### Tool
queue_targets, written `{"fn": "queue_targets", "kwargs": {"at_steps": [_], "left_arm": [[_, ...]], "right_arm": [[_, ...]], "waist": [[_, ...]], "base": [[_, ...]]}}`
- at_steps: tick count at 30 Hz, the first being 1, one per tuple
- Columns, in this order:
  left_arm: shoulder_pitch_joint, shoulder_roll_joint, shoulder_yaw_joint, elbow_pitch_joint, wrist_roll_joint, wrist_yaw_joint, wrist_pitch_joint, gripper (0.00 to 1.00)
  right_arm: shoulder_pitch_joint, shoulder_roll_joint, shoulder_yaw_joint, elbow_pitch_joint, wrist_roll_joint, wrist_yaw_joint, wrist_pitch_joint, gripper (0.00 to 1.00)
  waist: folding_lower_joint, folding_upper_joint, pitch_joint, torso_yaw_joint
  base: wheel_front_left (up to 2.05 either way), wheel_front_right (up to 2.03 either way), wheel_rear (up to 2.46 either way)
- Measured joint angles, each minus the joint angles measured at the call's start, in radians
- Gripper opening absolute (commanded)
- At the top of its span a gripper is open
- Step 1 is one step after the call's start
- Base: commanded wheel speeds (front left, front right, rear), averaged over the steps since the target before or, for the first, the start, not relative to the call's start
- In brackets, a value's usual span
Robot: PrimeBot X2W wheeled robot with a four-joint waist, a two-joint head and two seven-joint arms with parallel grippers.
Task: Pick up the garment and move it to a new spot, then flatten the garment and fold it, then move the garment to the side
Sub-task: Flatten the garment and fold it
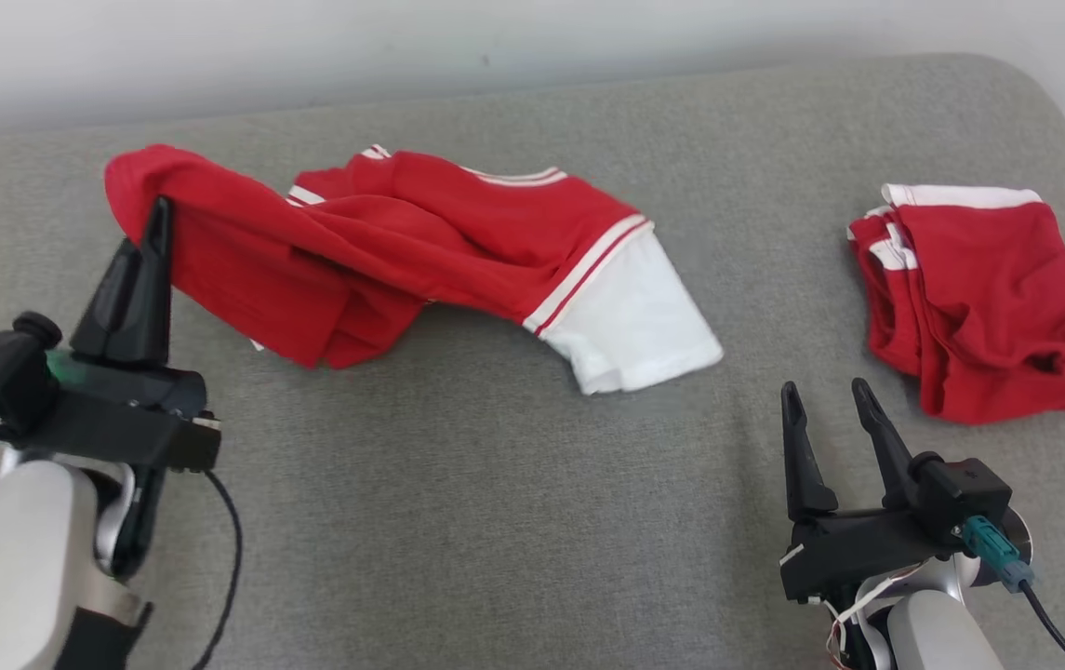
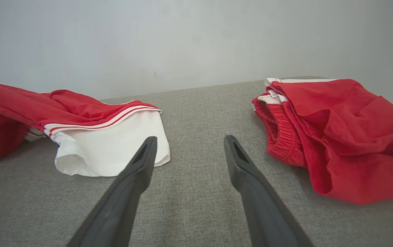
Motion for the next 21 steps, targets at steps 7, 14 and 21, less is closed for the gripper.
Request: {"fn": "queue_targets", "kwargs": {"at_steps": [7,14,21], "left_arm": [[-0.014,0.130,-0.136,0.021,-0.074,0.000,0.000,0.00],[0.088,0.203,-0.338,0.072,-0.269,0.000,0.000,0.00],[0.223,0.163,-0.389,0.073,-0.352,0.000,0.000,0.00]], "right_arm": [[0.008,0.002,-0.009,0.022,0.001,0.000,0.000,1.00],[0.029,0.003,-0.009,0.043,0.003,0.000,0.000,1.00],[0.047,0.004,-0.019,0.052,0.006,0.000,0.000,1.00]], "waist": [[-0.0001,0.0000,-0.041,0.038],[-0.0001,-0.0001,-0.082,0.071],[-0.0002,-0.0001,-0.113,0.108]], "base": [[0.00,0.00,0.00],[0.00,0.00,0.00],[0.00,0.00,0.00]]}}
